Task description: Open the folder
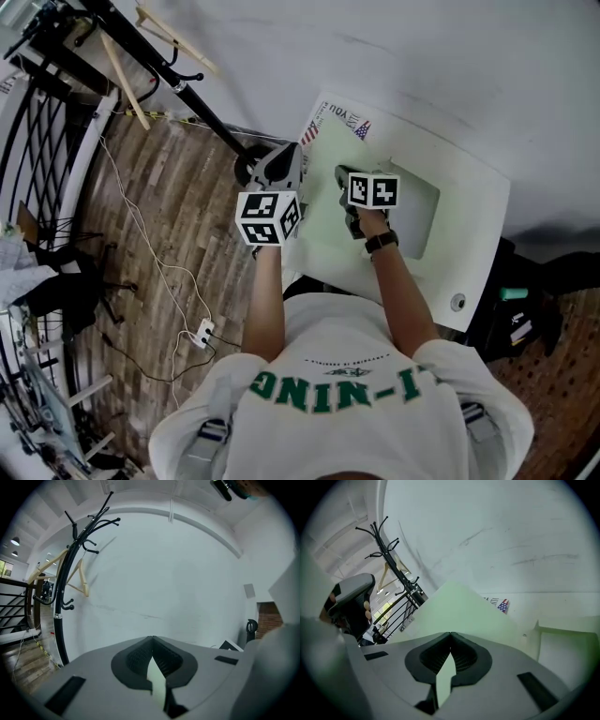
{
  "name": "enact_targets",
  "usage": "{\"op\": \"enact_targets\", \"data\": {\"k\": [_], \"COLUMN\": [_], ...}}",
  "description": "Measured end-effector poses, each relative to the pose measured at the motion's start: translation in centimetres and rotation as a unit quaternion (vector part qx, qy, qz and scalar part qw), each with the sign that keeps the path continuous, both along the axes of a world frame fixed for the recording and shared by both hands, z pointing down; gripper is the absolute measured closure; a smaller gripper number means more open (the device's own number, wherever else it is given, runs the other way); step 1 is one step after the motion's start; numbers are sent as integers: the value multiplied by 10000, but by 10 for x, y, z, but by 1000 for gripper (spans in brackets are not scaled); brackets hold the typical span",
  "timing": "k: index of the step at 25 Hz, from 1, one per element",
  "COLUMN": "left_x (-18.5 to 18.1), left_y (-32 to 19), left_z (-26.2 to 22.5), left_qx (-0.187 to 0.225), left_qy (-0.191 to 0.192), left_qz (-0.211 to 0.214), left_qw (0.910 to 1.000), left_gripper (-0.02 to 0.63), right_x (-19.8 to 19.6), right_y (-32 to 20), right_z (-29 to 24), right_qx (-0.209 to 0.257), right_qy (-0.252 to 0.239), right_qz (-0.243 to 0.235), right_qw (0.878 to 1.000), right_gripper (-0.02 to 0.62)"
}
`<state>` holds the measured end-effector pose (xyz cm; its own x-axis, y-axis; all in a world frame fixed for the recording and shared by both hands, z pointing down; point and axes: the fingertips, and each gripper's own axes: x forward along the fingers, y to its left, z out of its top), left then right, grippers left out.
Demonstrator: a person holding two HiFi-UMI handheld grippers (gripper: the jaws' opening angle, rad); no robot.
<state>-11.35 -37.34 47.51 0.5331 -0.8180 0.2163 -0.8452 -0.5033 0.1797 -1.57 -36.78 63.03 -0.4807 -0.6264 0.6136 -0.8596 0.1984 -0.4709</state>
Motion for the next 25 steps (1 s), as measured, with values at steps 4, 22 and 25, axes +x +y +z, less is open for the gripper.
{"op": "enact_targets", "data": {"k": [4,22,25], "left_x": [32,194,213], "left_y": [21,113,129], "left_z": [-9,-55,-66], "left_qx": [46,437,570], "left_qy": [-23,-33,-24], "left_qz": [223,1486,1614], "left_qw": [9997,9879,9852], "left_gripper": [592,592,592], "right_x": [44,248,269], "right_y": [26,155,178], "right_z": [-20,-153,-179], "right_qx": [229,2050,2366], "right_qy": [-101,1444,1572], "right_qz": [516,2115,2325], "right_qw": [9984,9447,9302], "right_gripper": [578,578,578]}}
